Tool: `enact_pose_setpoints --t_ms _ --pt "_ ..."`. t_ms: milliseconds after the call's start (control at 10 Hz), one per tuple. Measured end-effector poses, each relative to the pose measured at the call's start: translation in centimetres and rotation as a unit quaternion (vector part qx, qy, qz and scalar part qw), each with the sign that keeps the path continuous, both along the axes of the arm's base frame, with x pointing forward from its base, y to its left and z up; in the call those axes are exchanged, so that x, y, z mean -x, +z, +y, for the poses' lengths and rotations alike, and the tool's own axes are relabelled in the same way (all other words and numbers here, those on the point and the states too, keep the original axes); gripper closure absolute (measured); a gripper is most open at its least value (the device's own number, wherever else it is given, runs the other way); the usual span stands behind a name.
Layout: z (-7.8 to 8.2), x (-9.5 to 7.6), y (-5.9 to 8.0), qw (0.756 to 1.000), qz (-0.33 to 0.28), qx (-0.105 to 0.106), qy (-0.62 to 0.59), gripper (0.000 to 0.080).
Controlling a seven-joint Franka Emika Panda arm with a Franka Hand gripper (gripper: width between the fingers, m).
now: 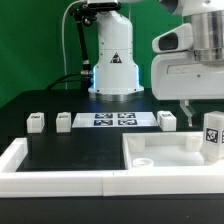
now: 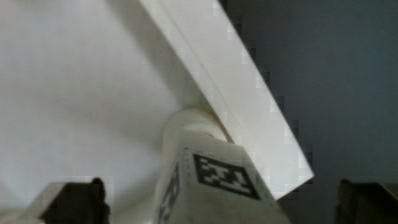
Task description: Assemble square table
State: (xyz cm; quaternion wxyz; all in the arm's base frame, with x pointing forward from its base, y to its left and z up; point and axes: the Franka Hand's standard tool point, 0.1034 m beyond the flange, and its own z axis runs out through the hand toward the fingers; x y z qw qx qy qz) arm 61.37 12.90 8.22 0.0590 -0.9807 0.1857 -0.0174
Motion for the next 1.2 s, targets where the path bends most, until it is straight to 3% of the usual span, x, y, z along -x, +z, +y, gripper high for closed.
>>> enact_pose_setpoints --t_ms 200,600,1200 --pt "-0.1 0.0 0.0 0.994 -0.012 0.019 0.111 0.0151" --pt "0.1 -0.1 0.0 0.972 -0.024 0.036 0.231 0.0151" --pt "-1.6 -0.7 0.2 0.905 -0.051 0.049 0.42 0.0151"
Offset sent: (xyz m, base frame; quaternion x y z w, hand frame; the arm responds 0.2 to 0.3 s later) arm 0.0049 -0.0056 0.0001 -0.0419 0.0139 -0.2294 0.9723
